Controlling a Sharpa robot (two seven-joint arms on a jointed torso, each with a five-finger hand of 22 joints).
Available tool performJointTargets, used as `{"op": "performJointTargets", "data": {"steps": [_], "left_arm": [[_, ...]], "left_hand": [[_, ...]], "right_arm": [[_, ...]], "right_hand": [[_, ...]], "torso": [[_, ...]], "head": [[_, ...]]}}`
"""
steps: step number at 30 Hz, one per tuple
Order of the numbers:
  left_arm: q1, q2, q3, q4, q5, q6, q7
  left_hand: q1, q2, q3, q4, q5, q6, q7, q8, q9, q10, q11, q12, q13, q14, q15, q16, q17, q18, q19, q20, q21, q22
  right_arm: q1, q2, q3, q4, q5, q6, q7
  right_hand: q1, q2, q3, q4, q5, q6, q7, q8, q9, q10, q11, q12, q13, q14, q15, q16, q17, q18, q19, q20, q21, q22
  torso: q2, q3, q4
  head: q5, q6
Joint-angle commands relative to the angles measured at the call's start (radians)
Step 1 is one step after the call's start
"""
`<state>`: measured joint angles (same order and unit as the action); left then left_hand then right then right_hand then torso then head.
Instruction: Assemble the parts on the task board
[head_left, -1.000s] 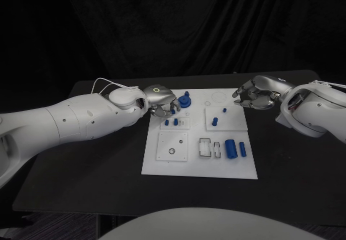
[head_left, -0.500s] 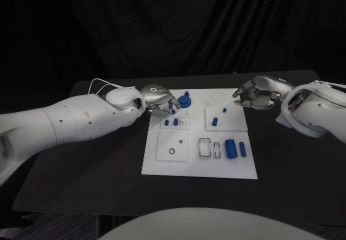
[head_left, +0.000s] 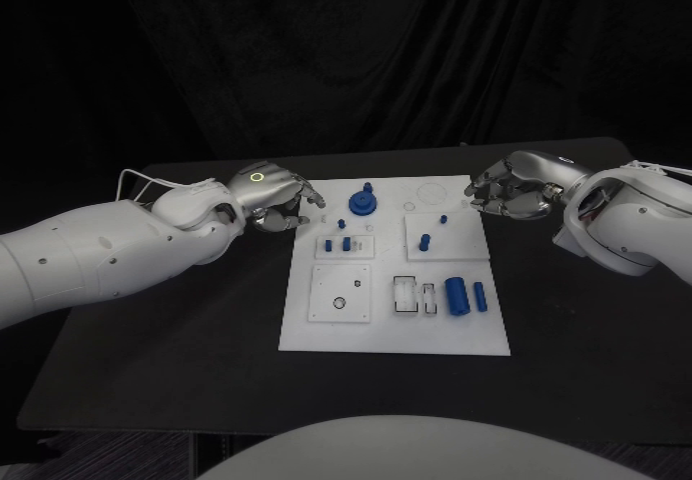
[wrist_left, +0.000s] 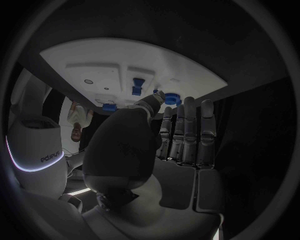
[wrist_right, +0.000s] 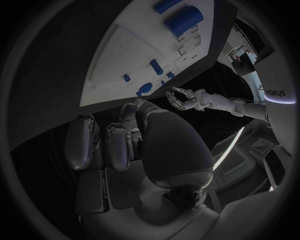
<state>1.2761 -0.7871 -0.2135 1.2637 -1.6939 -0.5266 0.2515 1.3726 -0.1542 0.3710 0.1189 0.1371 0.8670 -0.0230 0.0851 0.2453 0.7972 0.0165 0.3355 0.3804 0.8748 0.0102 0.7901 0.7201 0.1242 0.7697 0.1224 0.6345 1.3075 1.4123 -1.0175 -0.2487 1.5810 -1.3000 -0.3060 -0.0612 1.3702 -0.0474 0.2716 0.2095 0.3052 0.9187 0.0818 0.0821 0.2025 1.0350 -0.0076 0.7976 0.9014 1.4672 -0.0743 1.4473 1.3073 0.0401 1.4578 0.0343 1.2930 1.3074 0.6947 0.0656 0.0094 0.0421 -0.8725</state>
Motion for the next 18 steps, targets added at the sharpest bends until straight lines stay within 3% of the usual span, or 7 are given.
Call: {"op": "performJointTargets", "data": {"steps": [1, 3, 6, 11, 13, 15, 18], "left_arm": [[0.004, -0.04, 0.001, 0.057, 0.036, -0.179, 0.043], [0.006, -0.073, 0.001, 0.097, 0.125, -0.208, 0.073], [0.008, -0.112, 0.001, 0.147, 0.339, -0.217, 0.152], [0.009, -0.139, 0.0, 0.179, 0.796, -0.102, 0.337], [0.009, -0.141, 0.0, 0.179, 0.991, -0.011, 0.407], [0.009, -0.139, 0.0, 0.175, 1.123, 0.068, 0.449], [0.008, -0.134, 0.0, 0.17, 1.295, 0.2, 0.492]], "left_hand": [[-0.042, 0.0, 0.004, 0.046, -0.017, 0.0, -0.003, -0.008, -0.009, -0.078, -0.017, 0.043, 0.028, -0.087, 0.019, -0.085, -0.023, 0.015, -0.067, 0.009, -0.093, -0.007], [-0.044, -0.011, -0.004, 0.075, 0.017, 0.003, 0.003, -0.012, -0.015, -0.137, -0.036, 0.071, 0.037, -0.166, 0.027, -0.178, -0.051, 0.013, -0.112, 0.02, -0.172, -0.043], [-0.045, -0.004, -0.07, 0.132, 0.038, -0.019, 0.03, -0.018, -0.026, -0.223, 0.006, 0.088, 0.012, -0.276, 0.087, -0.358, -0.141, 0.005, -0.186, 0.047, -0.321, -0.136], [-0.053, 0.059, -0.217, 0.16, 0.177, -0.052, 0.068, -0.021, -0.046, -0.363, -0.003, 0.065, -0.103, -0.401, 0.065, -0.589, -0.299, 0.009, -0.305, 0.071, -0.531, -0.298], [-0.073, 0.073, -0.243, 0.161, 0.175, -0.077, 0.064, -0.012, -0.057, -0.401, 0.002, 0.047, -0.13, -0.468, 0.063, -0.644, -0.351, 0.007, -0.347, 0.072, -0.57, -0.329], [-0.14, 0.095, -0.293, 0.169, 0.202, -0.205, 0.041, -0.021, -0.092, -0.601, -0.033, -0.1, -0.226, -0.714, 0.051, -0.754, -0.533, -0.003, -0.462, 0.06, -0.579, -0.378], [-0.178, 0.146, -0.406, 0.172, 0.154, -0.394, 0.006, -0.035, -0.155, -0.702, -0.077, -0.173, -0.305, -0.846, 0.038, -0.781, -0.681, 0.025, -0.663, 0.028, -0.593, -0.752]], "right_arm": [[0.011, -0.005, 0.001, 0.015, -0.002, -0.034, -0.03], [0.021, -0.003, 0.001, 0.023, -0.009, -0.036, -0.034], [0.041, 0.006, 0.001, 0.031, -0.039, -0.025, -0.049], [0.067, 0.025, 0.001, 0.034, -0.126, 0.028, -0.085], [0.072, 0.033, 0.001, 0.036, -0.181, 0.044, -0.094], [0.074, 0.039, 0.001, 0.035, -0.229, 0.052, -0.096], [0.072, 0.05, 0.001, 0.027, -0.307, 0.065, -0.092]], "right_hand": [[0.003, -0.026, 0.017, 0.001, 0.001, 0.015, 0.007, 0.007, 0.001, -0.051, 0.012, -0.111, -0.09, 0.06, 0.016, -0.009, 0.087, 0.022, -0.005, 0.011, -0.018, 0.18], [0.013, -0.036, 0.03, -0.003, 0.002, 0.028, 0.011, 0.012, 0.003, -0.072, 0.022, -0.166, -0.139, 0.054, 0.022, -0.018, 0.075, 0.026, -0.015, 0.019, -0.039, 0.174], [0.028, -0.052, 0.047, -0.014, 0.001, 0.026, 0.01, 0.008, 0.003, -0.101, 0.037, -0.241, -0.211, 0.045, 0.035, -0.031, 0.058, 0.03, -0.027, 0.031, -0.064, 0.168], [0.045, -0.074, 0.071, -0.04, 0.001, 0.021, -0.007, 0.002, 0.003, -0.152, 0.068, -0.353, -0.33, 0.018, 0.042, -0.068, 0.011, 0.044, -0.062, 0.041, -0.135, 0.151], [0.052, -0.08, 0.08, -0.051, 0.001, 0.023, -0.012, 0.003, 0.004, -0.18, 0.074, -0.383, -0.358, 0.008, 0.044, -0.08, -0.004, 0.047, -0.073, 0.043, -0.157, 0.146], [0.058, -0.085, 0.098, -0.061, 0.003, 0.023, -0.019, 0.002, 0.005, -0.211, 0.078, -0.418, -0.392, -0.001, 0.047, -0.09, -0.016, 0.05, -0.083, 0.046, -0.175, 0.142], [0.059, -0.101, 0.133, -0.073, 0.003, 0.022, -0.031, -0.001, 0.005, -0.242, 0.077, -0.459, -0.444, -0.01, 0.048, -0.099, -0.029, 0.052, -0.092, 0.048, -0.192, 0.14]], "torso": [[0.0, -0.001, 0.0002], [0.0, -0.001, -0.0017], [0.0, -0.002, -0.0034], [0.001, -0.0098, 0.004], [0.0, -0.0104, 0.0047], [-0.002, -0.013, 0.0055], [-0.003, -0.015, 0.0065]], "head": [[0.005, 0.0], [0.008, 0.0], [0.009, 0.0], [-0.001, 0.0], [-0.003, 0.0], [-0.003, 0.0], [-0.006, 0.0]]}}
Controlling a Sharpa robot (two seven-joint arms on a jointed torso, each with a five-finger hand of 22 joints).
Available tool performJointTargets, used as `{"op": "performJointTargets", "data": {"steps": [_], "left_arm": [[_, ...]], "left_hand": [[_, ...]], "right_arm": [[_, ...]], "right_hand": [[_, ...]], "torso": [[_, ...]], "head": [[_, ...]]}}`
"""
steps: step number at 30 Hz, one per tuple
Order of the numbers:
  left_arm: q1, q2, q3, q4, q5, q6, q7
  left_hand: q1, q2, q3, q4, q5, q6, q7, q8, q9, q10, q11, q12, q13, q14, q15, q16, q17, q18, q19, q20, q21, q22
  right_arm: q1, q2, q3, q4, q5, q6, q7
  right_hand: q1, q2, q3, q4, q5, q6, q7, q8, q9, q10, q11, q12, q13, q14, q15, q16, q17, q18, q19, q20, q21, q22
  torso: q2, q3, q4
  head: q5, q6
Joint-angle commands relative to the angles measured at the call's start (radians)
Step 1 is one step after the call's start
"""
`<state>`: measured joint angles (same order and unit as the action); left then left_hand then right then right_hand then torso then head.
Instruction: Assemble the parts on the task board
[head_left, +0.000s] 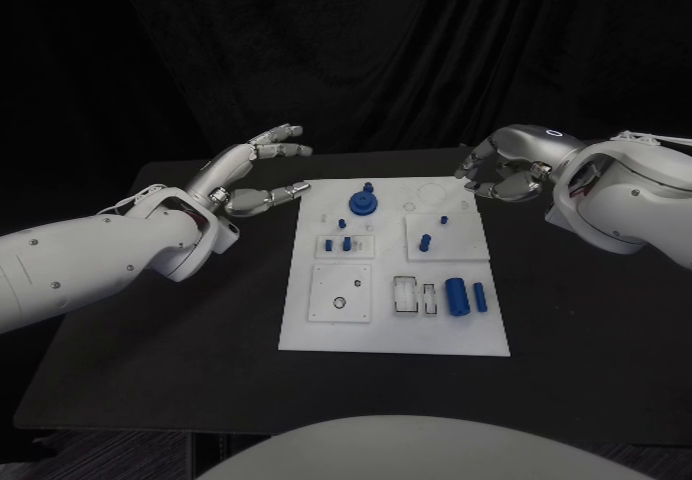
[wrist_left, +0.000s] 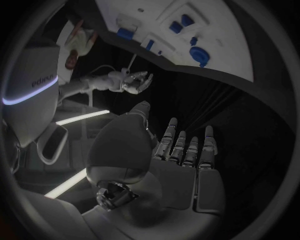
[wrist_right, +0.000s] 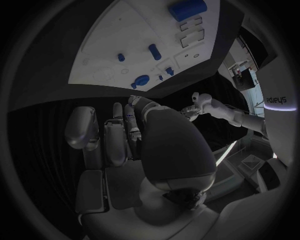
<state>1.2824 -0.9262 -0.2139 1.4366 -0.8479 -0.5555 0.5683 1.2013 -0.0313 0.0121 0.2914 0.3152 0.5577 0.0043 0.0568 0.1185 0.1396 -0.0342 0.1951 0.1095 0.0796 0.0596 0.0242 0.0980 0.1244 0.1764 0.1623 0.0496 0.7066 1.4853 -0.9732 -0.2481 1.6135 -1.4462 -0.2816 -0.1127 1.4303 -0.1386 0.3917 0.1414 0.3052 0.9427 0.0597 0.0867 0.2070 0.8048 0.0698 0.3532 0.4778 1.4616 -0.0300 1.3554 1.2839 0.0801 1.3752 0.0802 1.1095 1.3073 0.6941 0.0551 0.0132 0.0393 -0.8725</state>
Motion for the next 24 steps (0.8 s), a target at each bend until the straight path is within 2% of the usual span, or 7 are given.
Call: {"op": "performJointTargets", "data": {"steps": [1, 2, 5, 6, 16, 19, 24], "left_arm": [[0.001, 0.006, 0.001, -0.003, 0.495, 0.273, 0.183], [0.0, 0.007, 0.001, -0.002, 0.528, 0.306, 0.188], [-0.004, 0.01, 0.001, 0.006, 0.599, 0.362, 0.193], [-0.009, 0.01, 0.001, 0.014, 0.626, 0.373, 0.194], [-0.029, 0.012, 0.001, 0.022, 0.674, 0.426, 0.199], [-0.031, 0.013, 0.001, 0.025, 0.677, 0.437, 0.202], [-0.033, 0.015, 0.001, 0.029, 0.68, 0.454, 0.203]], "left_hand": [[-0.024, 0.034, -0.066, 0.003, -0.056, -0.132, -0.029, -0.013, -0.042, -0.058, -0.033, -0.047, -0.046, -0.068, -0.009, -0.02, -0.08, 0.029, -0.095, -0.013, -0.012, -0.217], [-0.053, 0.054, -0.106, 0.002, -0.093, -0.213, -0.042, -0.018, -0.067, -0.083, -0.041, -0.075, -0.068, -0.08, -0.009, -0.024, -0.098, 0.036, -0.142, -0.01, -0.021, -0.358], [-0.074, 0.075, -0.149, 0.002, -0.151, -0.279, -0.063, -0.026, -0.086, -0.106, -0.056, -0.107, -0.09, -0.08, -0.011, -0.024, -0.098, 0.05, -0.162, 0.0, -0.031, -0.499], [-0.096, 0.094, -0.163, 0.003, -0.175, -0.31, -0.07, -0.028, -0.089, -0.117, -0.059, -0.127, -0.094, -0.08, 0.0, -0.024, -0.098, 0.047, -0.175, 0.005, -0.041, -0.616], [-0.082, 0.113, -0.19, 0.002, -0.162, -0.42, -0.175, -0.038, -0.099, -0.13, -0.054, -0.156, -0.1, -0.08, 0.011, -0.024, -0.098, 0.053, -0.175, 0.028, -0.042, -0.634], [-0.074, 0.119, -0.2, 0.002, -0.158, -0.457, -0.212, -0.042, -0.103, -0.13, -0.053, -0.158, -0.1, -0.08, 0.014, -0.024, -0.098, 0.054, -0.175, 0.032, -0.042, -0.637], [-0.063, 0.129, -0.209, 0.001, -0.153, -0.494, -0.217, -0.046, -0.107, -0.13, -0.071, -0.163, -0.101, -0.08, 0.014, -0.024, -0.098, 0.055, -0.174, 0.031, -0.042, -0.641]], "right_arm": [[-0.004, 0.008, 0.001, -0.009, -0.185, 0.045, -0.039], [-0.007, 0.01, 0.001, -0.012, -0.202, 0.05, -0.037], [-0.019, 0.016, 0.001, -0.023, -0.248, 0.058, -0.032], [-0.028, 0.02, 0.001, -0.031, -0.273, 0.06, -0.026], [-0.063, 0.038, 0.001, -0.069, -0.318, 0.062, -0.004], [-0.071, 0.043, 0.001, -0.079, -0.322, 0.061, 0.004], [-0.079, 0.049, 0.001, -0.093, -0.324, 0.055, 0.016]], "right_hand": [[-0.004, -0.017, 0.019, -0.01, 0.002, -0.005, -0.017, -0.007, 0.001, -0.036, -0.001, -0.033, -0.039, -0.01, 0.004, -0.013, -0.014, 0.014, -0.015, 0.002, -0.019, 0.138], [-0.006, -0.018, 0.021, -0.011, 0.002, -0.005, -0.019, -0.008, 0.001, -0.04, -0.001, -0.037, -0.045, -0.011, 0.004, -0.014, -0.015, 0.014, -0.015, 0.002, -0.02, 0.138], [-0.018, -0.021, 0.02, -0.006, 0.001, -0.005, -0.021, -0.008, 0.001, -0.041, -0.002, -0.04, -0.056, -0.012, 0.004, -0.014, -0.016, 0.014, -0.016, 0.003, -0.021, 0.138], [-0.033, -0.024, 0.016, 0.002, 0.0, -0.006, -0.025, -0.009, 0.001, -0.036, -0.002, -0.039, -0.064, -0.012, 0.004, -0.013, -0.016, 0.014, -0.015, 0.003, -0.02, 0.138], [-0.064, -0.033, -0.011, 0.029, 0.001, -0.036, -0.045, -0.023, -0.008, -0.056, -0.003, -0.059, -0.121, -0.006, 0.003, -0.005, -0.01, 0.011, -0.004, 0.002, -0.011, 0.142], [-0.065, -0.032, -0.012, 0.03, 0.001, -0.039, -0.045, -0.023, -0.009, -0.054, -0.002, -0.058, -0.124, -0.005, 0.003, -0.003, -0.009, 0.01, -0.001, 0.003, -0.006, 0.143], [-0.064, -0.03, -0.012, 0.031, 0.001, -0.041, -0.044, -0.022, -0.011, -0.043, 0.0, -0.056, -0.132, -0.002, 0.004, 0.001, -0.004, 0.009, 0.003, 0.003, 0.001, 0.145]], "torso": [[-0.003, -0.0062, 0.0034], [-0.004, -0.0109, 0.0058], [-0.007, -0.0185, 0.0089], [-0.009, -0.0247, 0.0115], [-0.012, -0.0504, 0.0294], [-0.013, -0.0549, 0.0325], [-0.012, -0.0557, 0.0323]], "head": [[-0.006, 0.0], [-0.01, 0.0], [-0.009, 0.0], [-0.007, 0.0], [-0.025, 0.0], [-0.034, 0.0], [-0.042, 0.0]]}}
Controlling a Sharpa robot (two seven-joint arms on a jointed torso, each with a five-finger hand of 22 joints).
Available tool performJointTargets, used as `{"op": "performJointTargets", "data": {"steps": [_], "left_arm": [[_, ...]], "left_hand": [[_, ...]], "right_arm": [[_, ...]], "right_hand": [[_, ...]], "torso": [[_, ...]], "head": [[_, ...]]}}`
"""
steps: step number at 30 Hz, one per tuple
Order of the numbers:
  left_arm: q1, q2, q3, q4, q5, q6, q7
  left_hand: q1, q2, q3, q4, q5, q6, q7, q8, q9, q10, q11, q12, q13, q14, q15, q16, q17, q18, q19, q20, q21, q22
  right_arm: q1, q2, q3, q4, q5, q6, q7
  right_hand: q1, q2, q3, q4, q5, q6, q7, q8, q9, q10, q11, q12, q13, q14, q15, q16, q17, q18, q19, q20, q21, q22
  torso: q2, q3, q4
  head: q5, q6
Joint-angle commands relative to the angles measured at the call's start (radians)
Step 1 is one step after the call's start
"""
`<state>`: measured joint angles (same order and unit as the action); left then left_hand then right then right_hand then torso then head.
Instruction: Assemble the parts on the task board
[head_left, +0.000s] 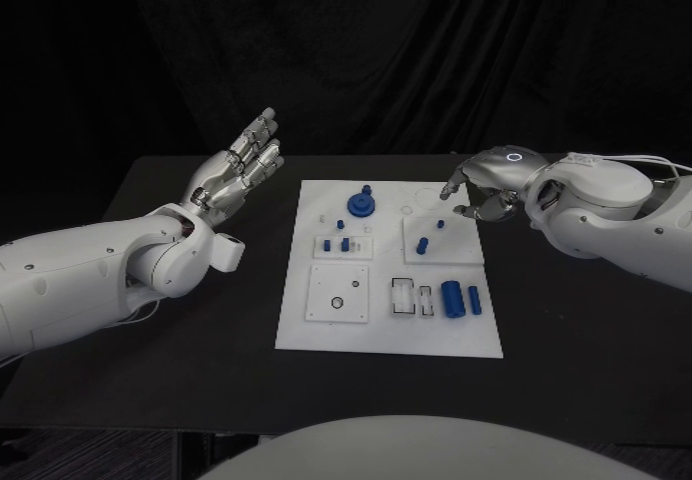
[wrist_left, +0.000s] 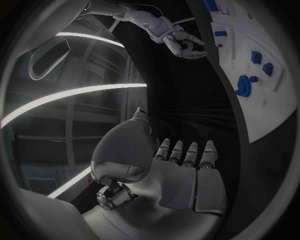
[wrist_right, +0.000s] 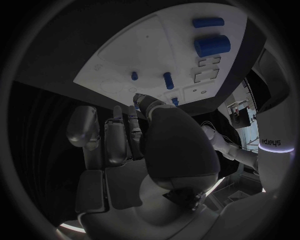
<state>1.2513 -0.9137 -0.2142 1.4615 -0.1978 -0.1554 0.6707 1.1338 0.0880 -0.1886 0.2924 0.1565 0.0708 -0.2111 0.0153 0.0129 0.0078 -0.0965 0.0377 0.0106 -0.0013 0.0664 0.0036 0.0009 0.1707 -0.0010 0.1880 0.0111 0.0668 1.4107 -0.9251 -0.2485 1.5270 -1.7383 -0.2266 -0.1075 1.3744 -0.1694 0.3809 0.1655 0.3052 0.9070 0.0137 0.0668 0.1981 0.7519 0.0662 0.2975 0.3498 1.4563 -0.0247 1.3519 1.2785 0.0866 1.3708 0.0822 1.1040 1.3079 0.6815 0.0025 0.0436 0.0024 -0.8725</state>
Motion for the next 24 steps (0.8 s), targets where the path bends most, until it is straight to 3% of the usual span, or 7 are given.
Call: {"op": "performJointTargets", "data": {"steps": [1, 3, 9, 14, 16, 24], "left_arm": [[-0.003, 0.003, 0.001, 0.005, 0.03, 0.057, 0.101], [-0.004, 0.004, 0.001, 0.005, 0.031, 0.062, 0.101], [-0.006, 0.005, 0.001, 0.006, 0.031, 0.073, 0.102], [-0.007, 0.006, 0.001, 0.007, 0.031, 0.083, 0.098], [-0.007, 0.006, 0.001, 0.007, 0.031, 0.091, 0.094], [-0.007, 0.009, 0.001, 0.005, 0.031, 0.104, 0.089]], "left_hand": [[0.006, 0.011, -0.009, 0.0, 0.008, -0.008, -0.003, -0.004, -0.002, 0.001, -0.008, -0.006, -0.002, 0.001, 0.008, -0.004, -0.001, 0.008, 0.003, 0.005, -0.003, -0.002], [0.009, 0.012, -0.01, 0.0, 0.01, -0.009, -0.006, -0.004, -0.002, 0.001, -0.006, -0.006, -0.002, 0.001, 0.01, -0.004, -0.001, 0.008, 0.003, 0.005, -0.003, -0.002], [0.019, 0.016, -0.014, 0.0, 0.023, -0.009, -0.015, -0.004, -0.001, 0.001, 0.01, -0.007, -0.002, 0.001, 0.024, -0.004, -0.001, 0.007, 0.004, 0.014, -0.003, -0.002], [0.028, 0.021, -0.017, 0.0, 0.032, -0.005, -0.011, -0.003, -0.001, 0.002, 0.026, -0.007, -0.002, 0.001, 0.032, -0.004, -0.001, 0.007, 0.005, 0.022, -0.002, 0.001], [0.037, 0.026, -0.02, 0.0, 0.042, -0.002, 0.003, -0.003, 0.0, 0.003, 0.045, -0.004, -0.001, 0.001, 0.04, -0.004, -0.001, 0.007, 0.005, 0.028, -0.002, 0.001], [0.054, 0.04, -0.025, 0.0, 0.065, 0.009, 0.029, -0.001, 0.001, 0.003, 0.06, -0.004, -0.001, 0.001, 0.054, -0.004, -0.001, 0.007, 0.008, 0.043, 0.0, 0.007]], "right_arm": [[-0.006, 0.002, 0.001, -0.01, -0.033, -0.004, 0.013], [-0.008, 0.005, 0.001, -0.015, -0.033, -0.008, 0.018], [-0.018, 0.016, 0.001, -0.038, -0.033, -0.004, 0.026], [-0.034, 0.026, 0.001, -0.052, -0.033, 0.001, 0.032], [-0.043, 0.032, 0.001, -0.058, -0.034, 0.005, 0.034], [-0.062, 0.049, 0.001, -0.075, -0.034, 0.007, 0.041]], "right_hand": [[-0.008, 0.001, -0.002, 0.007, 0.001, -0.005, 0.002, -0.002, -0.002, 0.01, 0.003, 0.0, -0.004, 0.003, -0.002, 0.005, 0.001, 0.002, 0.008, 0.001, 0.006, 0.145], [-0.008, 0.003, -0.001, 0.008, 0.001, -0.007, 0.005, -0.001, -0.004, 0.026, 0.004, 0.003, -0.012, 0.008, -0.002, 0.01, 0.007, 0.0, 0.014, 0.001, 0.016, 0.147], [-0.007, 0.006, 0.004, 0.01, 0.002, 0.003, 0.013, 0.004, -0.006, 0.07, 0.005, 0.005, -0.039, 0.015, -0.002, 0.019, 0.014, -0.003, 0.027, 0.001, 0.036, 0.153], [-0.011, 0.005, 0.007, 0.013, 0.002, 0.007, 0.019, 0.005, -0.007, 0.093, 0.005, 0.003, -0.056, 0.017, -0.002, 0.021, 0.015, -0.004, 0.031, 0.001, 0.041, 0.154], [-0.012, 0.005, 0.008, 0.014, 0.002, 0.011, 0.02, 0.006, -0.007, 0.103, 0.004, 0.001, -0.063, 0.018, -0.002, 0.021, 0.015, -0.004, 0.032, 0.001, 0.043, 0.155], [-0.016, 0.001, 0.011, 0.017, 0.001, 0.019, 0.028, 0.007, -0.008, 0.128, 0.004, -0.006, -0.082, 0.019, -0.003, 0.02, 0.013, -0.005, 0.034, 0.0, 0.044, 0.155]], "torso": [[0.001, -0.0014, 0.0026], [0.0, 0.0015, 0.0035], [0.0, 0.0012, 0.0026], [0.001, 0.0034, 0.0028], [0.0, 0.0026, 0.0016], [0.001, 0.0001, 0.0036]], "head": [[-0.008, 0.0], [-0.012, 0.0], [-0.018, 0.0], [-0.021, 0.0], [-0.022, 0.0], [-0.026, 0.0]]}}
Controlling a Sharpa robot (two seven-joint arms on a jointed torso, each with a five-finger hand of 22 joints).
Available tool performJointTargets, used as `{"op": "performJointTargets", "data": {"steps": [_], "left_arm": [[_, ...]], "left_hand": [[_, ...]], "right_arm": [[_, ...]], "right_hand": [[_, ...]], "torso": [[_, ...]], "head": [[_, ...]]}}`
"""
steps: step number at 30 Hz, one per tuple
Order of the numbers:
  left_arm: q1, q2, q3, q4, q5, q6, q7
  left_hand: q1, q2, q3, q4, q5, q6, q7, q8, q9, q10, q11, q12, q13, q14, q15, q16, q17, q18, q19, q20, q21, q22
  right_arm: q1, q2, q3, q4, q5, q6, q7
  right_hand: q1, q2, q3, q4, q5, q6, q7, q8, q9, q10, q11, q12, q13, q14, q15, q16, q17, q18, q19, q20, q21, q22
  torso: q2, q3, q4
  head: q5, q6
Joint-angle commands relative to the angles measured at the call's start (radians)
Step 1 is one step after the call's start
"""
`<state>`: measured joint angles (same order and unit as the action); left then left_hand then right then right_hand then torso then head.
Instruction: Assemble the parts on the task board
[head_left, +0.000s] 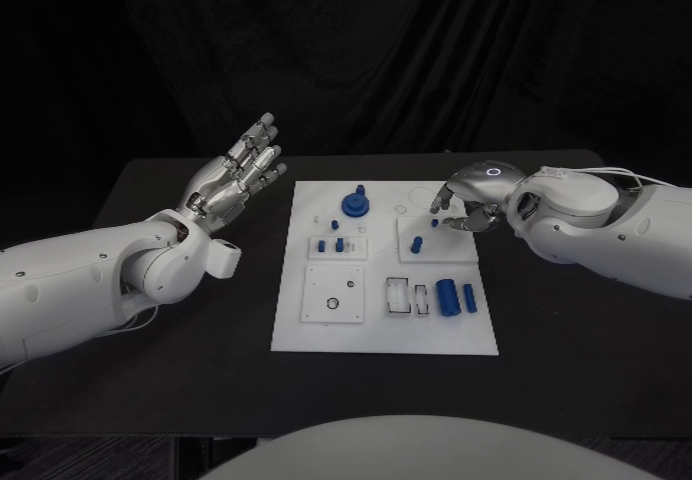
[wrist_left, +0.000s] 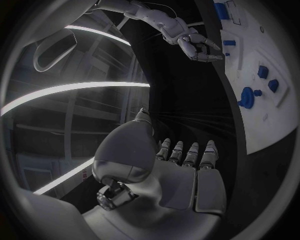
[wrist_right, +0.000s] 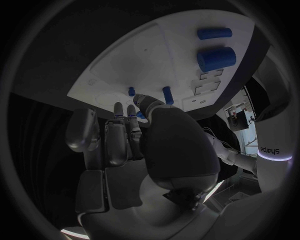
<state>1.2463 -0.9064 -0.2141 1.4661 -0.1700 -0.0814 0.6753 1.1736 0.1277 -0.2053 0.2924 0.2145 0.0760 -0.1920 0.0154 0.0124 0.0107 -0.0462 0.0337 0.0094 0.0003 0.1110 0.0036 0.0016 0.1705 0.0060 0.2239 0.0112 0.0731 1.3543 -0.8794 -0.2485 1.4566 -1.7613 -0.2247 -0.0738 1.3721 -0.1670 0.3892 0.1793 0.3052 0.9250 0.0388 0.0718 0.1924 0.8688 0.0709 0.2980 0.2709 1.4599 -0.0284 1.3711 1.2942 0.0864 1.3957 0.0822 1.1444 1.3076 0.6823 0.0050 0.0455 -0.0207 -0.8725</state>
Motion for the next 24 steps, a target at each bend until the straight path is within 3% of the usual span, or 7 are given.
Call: {"op": "performJointTargets", "data": {"steps": [1, 9, 24], "left_arm": [[-0.002, 0.002, 0.001, 0.0, 0.003, 0.031, 0.084], [-0.003, 0.005, 0.001, -0.001, 0.003, 0.039, 0.079], [-0.004, 0.01, 0.001, -0.005, 0.003, 0.057, 0.064]], "left_hand": [[0.015, 0.001, -0.009, -0.001, 0.009, 0.005, 0.012, -0.001, 0.002, -0.001, 0.01, 0.0, 0.0, 0.0, 0.01, -0.004, -0.002, 0.008, 0.001, 0.008, 0.0, 0.002], [0.028, 0.007, -0.013, -0.002, 0.03, 0.013, 0.026, 0.001, 0.003, 0.0, 0.02, 0.002, 0.0, 0.0, 0.017, -0.004, -0.002, 0.008, 0.002, 0.014, 0.0, 0.003], [0.081, 0.018, -0.018, -0.009, 0.107, 0.026, 0.046, 0.002, 0.005, 0.003, 0.048, 0.011, 0.002, 0.0, 0.033, -0.004, -0.002, 0.007, 0.005, 0.028, 0.002, 0.006]], "right_arm": [[-0.007, 0.005, 0.001, -0.007, -0.011, 0.006, 0.008], [-0.017, 0.018, 0.001, -0.024, -0.011, -0.009, 0.008], [-0.029, 0.047, 0.001, -0.05, -0.011, -0.017, 0.016]], "right_hand": [[-0.013, -0.001, 0.002, 0.003, 0.001, 0.001, 0.002, 0.002, -0.002, 0.011, 0.0, -0.007, -0.003, 0.015, 0.001, 0.001, -0.002, -0.005, 0.009, 0.0, 0.003, 0.155], [-0.015, -0.002, 0.003, 0.004, 0.002, -0.004, 0.005, -0.002, -0.004, 0.017, 0.0, -0.012, -0.011, 0.014, 0.001, -0.002, -0.007, -0.004, 0.008, 0.0, 0.0, 0.154], [0.001, 0.005, 0.021, -0.008, 0.002, 0.01, 0.001, 0.004, -0.003, 0.041, -0.001, -0.025, -0.035, 0.015, 0.001, -0.001, -0.006, -0.004, 0.009, 0.0, -0.001, 0.155]], "torso": [[0.0, -0.0026, 0.0021], [0.0, -0.0033, 0.0047], [-0.001, -0.0023, -0.0011]], "head": [[-0.003, 0.0], [-0.006, 0.0], [0.001, 0.0]]}}
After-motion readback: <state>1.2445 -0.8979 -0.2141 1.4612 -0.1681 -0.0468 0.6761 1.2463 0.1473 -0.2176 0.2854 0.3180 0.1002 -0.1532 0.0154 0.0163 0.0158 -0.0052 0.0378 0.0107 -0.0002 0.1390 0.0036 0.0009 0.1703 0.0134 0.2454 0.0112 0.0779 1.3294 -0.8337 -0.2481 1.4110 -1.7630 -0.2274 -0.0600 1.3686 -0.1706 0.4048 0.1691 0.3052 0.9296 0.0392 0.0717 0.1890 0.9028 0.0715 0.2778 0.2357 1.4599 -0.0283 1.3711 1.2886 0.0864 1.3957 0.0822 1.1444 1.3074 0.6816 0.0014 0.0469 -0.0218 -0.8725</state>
